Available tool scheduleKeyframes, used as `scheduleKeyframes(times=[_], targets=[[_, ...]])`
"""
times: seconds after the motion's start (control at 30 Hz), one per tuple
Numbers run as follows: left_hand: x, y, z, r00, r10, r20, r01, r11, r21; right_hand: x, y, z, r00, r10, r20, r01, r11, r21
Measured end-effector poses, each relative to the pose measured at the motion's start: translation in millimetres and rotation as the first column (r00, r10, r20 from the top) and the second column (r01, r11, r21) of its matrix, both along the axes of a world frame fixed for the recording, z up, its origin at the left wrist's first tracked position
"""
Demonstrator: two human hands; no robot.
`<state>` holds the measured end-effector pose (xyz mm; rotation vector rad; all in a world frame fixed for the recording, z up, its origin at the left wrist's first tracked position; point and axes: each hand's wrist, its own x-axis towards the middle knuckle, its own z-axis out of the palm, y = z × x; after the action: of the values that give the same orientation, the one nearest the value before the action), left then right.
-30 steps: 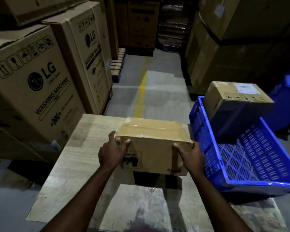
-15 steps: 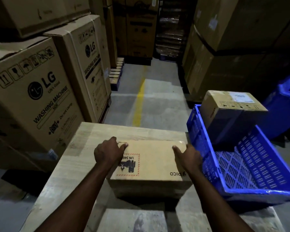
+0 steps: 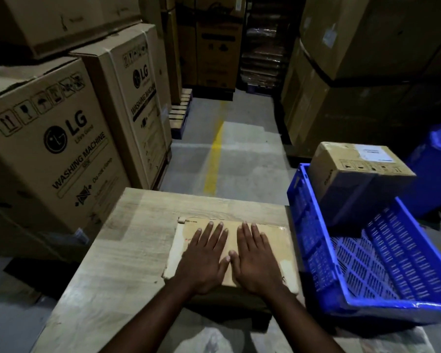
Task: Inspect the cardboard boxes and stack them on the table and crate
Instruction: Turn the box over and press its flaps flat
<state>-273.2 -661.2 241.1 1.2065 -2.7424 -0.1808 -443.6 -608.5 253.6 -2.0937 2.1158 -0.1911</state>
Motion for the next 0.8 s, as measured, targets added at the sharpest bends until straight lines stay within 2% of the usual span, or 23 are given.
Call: scheduleKeyframes(times=[0.17,0.27,0.4,0.57,0.8], targets=[[-1,-2,5,1.000,0.019,0.022,-0.020,0.999,0.036,-2,-3,2,1.000,0.011,-0.024,-0.011,1.000,0.020],[11,-9,1,1.000,0.014,0.016,-0.014,1.000,0.008,-11,-1,1,1.000,0.021,0.004,-0.021,1.000,0.010],[46,-23,0,0.995,0.100,0.023,-0.100,0.995,-0.023,-44,9,-4,0.998,-0.066,-0.024,0.067,0.998,0.010],[40,-19,2,0.990,0.130,0.048,-0.130,0.991,0.001,-41,10,-3,0.996,-0.086,-0.004,0.086,0.996,0.004],[-2,10,-2,0.999,0.037,-0.013,-0.037,0.999,-0.018,-23,9,-7,0.999,-0.014,-0.037,0.014,1.000,-0.020]])
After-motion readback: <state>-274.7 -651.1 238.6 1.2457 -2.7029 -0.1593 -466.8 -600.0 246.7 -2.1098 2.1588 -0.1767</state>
